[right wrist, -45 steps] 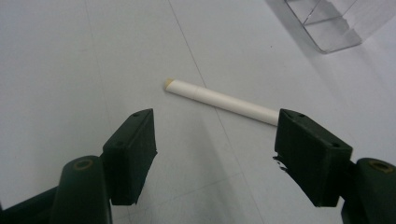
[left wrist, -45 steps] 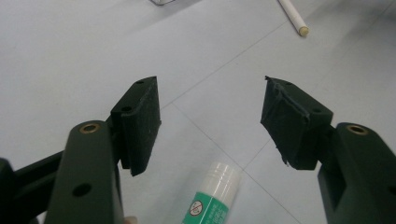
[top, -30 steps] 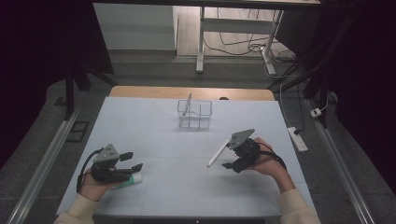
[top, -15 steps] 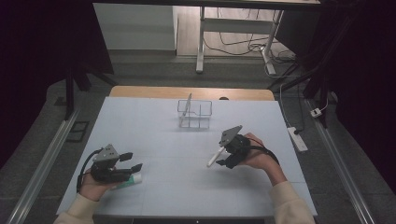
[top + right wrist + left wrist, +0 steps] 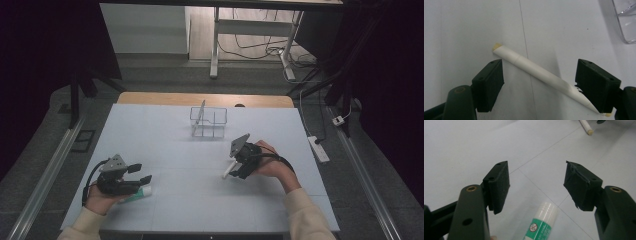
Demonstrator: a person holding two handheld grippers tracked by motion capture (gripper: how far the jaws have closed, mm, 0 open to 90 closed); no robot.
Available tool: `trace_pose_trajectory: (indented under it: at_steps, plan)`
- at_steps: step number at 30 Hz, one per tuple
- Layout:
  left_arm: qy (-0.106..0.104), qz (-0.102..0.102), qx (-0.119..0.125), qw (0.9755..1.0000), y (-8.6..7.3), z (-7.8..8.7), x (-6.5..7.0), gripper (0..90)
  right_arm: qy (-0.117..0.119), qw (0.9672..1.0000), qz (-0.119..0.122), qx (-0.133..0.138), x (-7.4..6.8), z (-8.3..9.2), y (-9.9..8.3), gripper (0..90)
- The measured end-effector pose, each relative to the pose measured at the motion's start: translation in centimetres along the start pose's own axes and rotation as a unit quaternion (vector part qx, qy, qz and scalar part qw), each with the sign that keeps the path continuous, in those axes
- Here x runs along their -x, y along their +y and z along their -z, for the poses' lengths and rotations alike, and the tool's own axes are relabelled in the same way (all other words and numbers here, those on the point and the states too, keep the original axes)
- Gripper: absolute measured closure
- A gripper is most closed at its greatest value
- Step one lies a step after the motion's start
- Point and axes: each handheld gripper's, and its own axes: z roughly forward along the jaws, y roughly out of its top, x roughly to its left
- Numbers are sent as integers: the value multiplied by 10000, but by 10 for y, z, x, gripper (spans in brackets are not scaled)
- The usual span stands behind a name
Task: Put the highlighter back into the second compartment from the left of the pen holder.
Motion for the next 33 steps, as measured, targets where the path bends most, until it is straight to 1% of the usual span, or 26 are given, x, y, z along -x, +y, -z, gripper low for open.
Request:
trace_pose_trajectory:
  at_steps: [7, 11, 17, 19, 22, 28, 31, 32, 33]
  plan:
    - [-6, 16, -7, 10000, -1, 0, 0, 365, 97, 9999, 106, -77, 1, -6, 0, 260]
    - [-7, 14, -12, 10000, -1, -1, 0, 365, 136, 9998, 59, -150, 1, -10, 0, 273]
    - [-16, 10, -21, 10000, -1, -2, 0, 365, 218, 9994, 103, -258, 4, -14, 0, 322]
    - [-14, 21, -19, 10000, -1, -2, 0, 365, 323, 9991, 95, -249, 6, -14, 0, 345]
    - [-10, 35, -32, 10000, -2, -2, -1, 366, 451, 9986, 74, -274, 8, -14, 0, 402]
    - [-30, 17, -50, 10000, -2, -4, 0, 367, 789, 9965, 93, -262, 8, -13, 0, 591]
    - [-23, 26, -34, 10000, -2, -3, 0, 367, 835, 9960, 133, -288, 7, -12, 0, 654]
    - [-14, 24, -30, 10000, -2, -3, 0, 367, 844, 9959, 181, -283, 7, -12, 0, 674]
    - [-11, 24, -27, 10000, -2, -2, 0, 367, 856, 9957, 154, -310, 6, -11, 0, 699]
